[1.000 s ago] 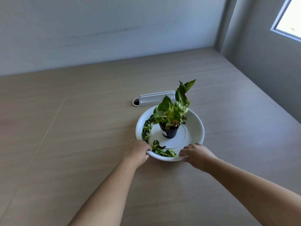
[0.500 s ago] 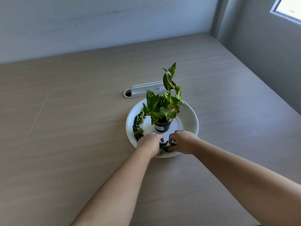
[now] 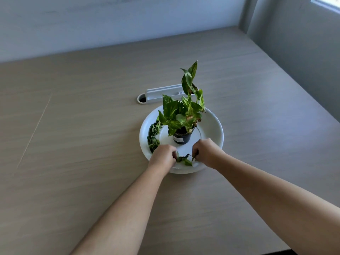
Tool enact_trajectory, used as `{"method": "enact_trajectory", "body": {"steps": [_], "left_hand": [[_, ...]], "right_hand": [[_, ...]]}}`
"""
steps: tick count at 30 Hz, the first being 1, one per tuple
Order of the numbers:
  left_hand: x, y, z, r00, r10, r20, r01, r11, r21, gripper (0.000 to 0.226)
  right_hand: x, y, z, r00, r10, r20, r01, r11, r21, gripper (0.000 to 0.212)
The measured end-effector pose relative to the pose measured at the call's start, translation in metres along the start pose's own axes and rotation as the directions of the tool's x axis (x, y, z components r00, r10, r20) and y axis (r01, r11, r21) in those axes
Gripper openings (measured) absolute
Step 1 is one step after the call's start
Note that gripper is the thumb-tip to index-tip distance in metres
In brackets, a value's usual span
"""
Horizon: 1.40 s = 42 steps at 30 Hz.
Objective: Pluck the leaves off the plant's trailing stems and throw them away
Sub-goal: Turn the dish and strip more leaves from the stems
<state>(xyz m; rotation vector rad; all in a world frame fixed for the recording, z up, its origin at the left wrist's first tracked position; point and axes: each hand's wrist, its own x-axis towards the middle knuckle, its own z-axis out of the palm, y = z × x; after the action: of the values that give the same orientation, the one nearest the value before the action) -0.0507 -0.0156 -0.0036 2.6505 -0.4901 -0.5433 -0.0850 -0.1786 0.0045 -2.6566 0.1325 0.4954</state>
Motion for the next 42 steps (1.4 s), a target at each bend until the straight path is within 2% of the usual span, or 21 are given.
{"method": "enact_trajectory", "body": {"steps": [6, 11, 14, 18, 22, 26, 31, 34, 36, 38, 42], "left_hand": [[-0.008, -0.002, -0.028, 0.990, -0.069, -0.121, 0.048, 0.985, -0.166, 0.013], [-0.019, 0.020, -0.024, 0.994, -0.028, -0.110, -0.004, 0.961, -0.275, 0.014], [-0.026, 0.050, -0.004, 0.997, 0.016, -0.080, -0.041, 0.946, -0.323, 0.014], [-0.026, 0.112, 0.019, 0.994, 0.081, -0.075, -0.104, 0.917, -0.386, 0.016], [-0.029, 0.204, 0.044, 0.972, 0.231, -0.028, -0.225, 0.898, -0.378, 0.021], [-0.055, 0.327, 0.105, 0.910, 0.409, 0.066, -0.358, 0.857, -0.371, 0.022], [-0.124, 0.475, 0.212, 0.746, 0.638, 0.189, -0.573, 0.761, -0.305, 0.011], [-0.165, 0.532, 0.270, 0.628, 0.723, 0.286, -0.667, 0.690, -0.280, 0.009], [-0.186, 0.555, 0.305, 0.552, 0.746, 0.372, -0.716, 0.653, -0.247, 0.007], [-0.196, 0.562, 0.335, 0.506, 0.737, 0.449, -0.735, 0.641, -0.223, 0.008], [-0.195, 0.557, 0.403, 0.467, 0.642, 0.608, -0.743, 0.658, -0.124, 0.007]], "right_hand": [[-0.012, -0.002, -0.028, 0.989, 0.053, -0.137, -0.030, 0.986, 0.165, 0.021], [-0.030, 0.009, -0.042, 0.974, 0.136, -0.184, -0.089, 0.966, 0.243, 0.021], [-0.049, 0.039, -0.048, 0.943, 0.239, -0.231, -0.160, 0.936, 0.312, 0.023], [-0.096, 0.103, -0.060, 0.878, 0.403, -0.259, -0.283, 0.873, 0.397, 0.014], [-0.178, 0.183, -0.071, 0.752, 0.591, -0.290, -0.409, 0.764, 0.499, 0.011], [-0.294, 0.269, -0.074, 0.594, 0.742, -0.310, -0.499, 0.643, 0.582, 0.011], [-0.452, 0.372, -0.044, 0.351, 0.900, -0.256, -0.553, 0.420, 0.719, 0.017], [-0.525, 0.412, -0.015, 0.229, 0.954, -0.192, -0.568, 0.291, 0.770, 0.019], [-0.559, 0.431, 0.011, 0.157, 0.979, -0.132, -0.555, 0.198, 0.808, 0.019], [-0.577, 0.442, 0.039, 0.111, 0.992, -0.055, -0.541, 0.107, 0.834, 0.018], [-0.588, 0.461, 0.105, 0.043, 0.996, 0.072, -0.506, -0.041, 0.862, 0.032]]}}
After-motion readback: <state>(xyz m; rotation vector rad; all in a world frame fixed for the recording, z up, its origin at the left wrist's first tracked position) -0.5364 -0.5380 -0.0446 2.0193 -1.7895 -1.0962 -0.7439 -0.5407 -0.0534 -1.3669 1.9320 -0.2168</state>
